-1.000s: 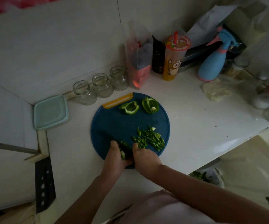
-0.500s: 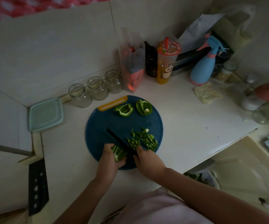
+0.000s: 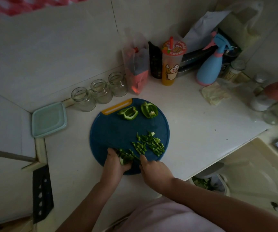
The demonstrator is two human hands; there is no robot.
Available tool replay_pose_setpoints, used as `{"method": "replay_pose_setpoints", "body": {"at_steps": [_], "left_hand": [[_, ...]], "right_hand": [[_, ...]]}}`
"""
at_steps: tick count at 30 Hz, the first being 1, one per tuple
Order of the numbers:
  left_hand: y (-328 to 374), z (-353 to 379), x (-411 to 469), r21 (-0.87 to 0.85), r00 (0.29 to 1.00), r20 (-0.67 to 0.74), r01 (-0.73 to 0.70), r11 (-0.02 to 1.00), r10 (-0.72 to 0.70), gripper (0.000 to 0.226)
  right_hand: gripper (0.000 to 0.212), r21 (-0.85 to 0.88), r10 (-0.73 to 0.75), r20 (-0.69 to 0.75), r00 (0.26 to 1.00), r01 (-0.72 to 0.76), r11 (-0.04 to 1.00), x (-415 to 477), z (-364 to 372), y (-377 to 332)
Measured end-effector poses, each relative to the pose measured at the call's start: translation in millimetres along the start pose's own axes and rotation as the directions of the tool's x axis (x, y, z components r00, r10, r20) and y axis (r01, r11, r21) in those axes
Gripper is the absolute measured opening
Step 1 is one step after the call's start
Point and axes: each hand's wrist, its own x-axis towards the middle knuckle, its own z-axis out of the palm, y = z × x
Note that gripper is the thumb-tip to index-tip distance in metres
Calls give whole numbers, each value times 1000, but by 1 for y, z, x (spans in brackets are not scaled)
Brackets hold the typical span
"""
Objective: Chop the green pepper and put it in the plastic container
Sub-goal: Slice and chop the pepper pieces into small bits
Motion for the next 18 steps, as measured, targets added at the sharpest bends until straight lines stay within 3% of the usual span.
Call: {"method": "replay_pose_setpoints", "body": {"at_steps": [18], "left_hand": [[2,-6,5,14,998,55,7,1000,-8,78]], "right_hand": [[33,-13,48,83,995,-47,999,-3,-11,-13]]}}
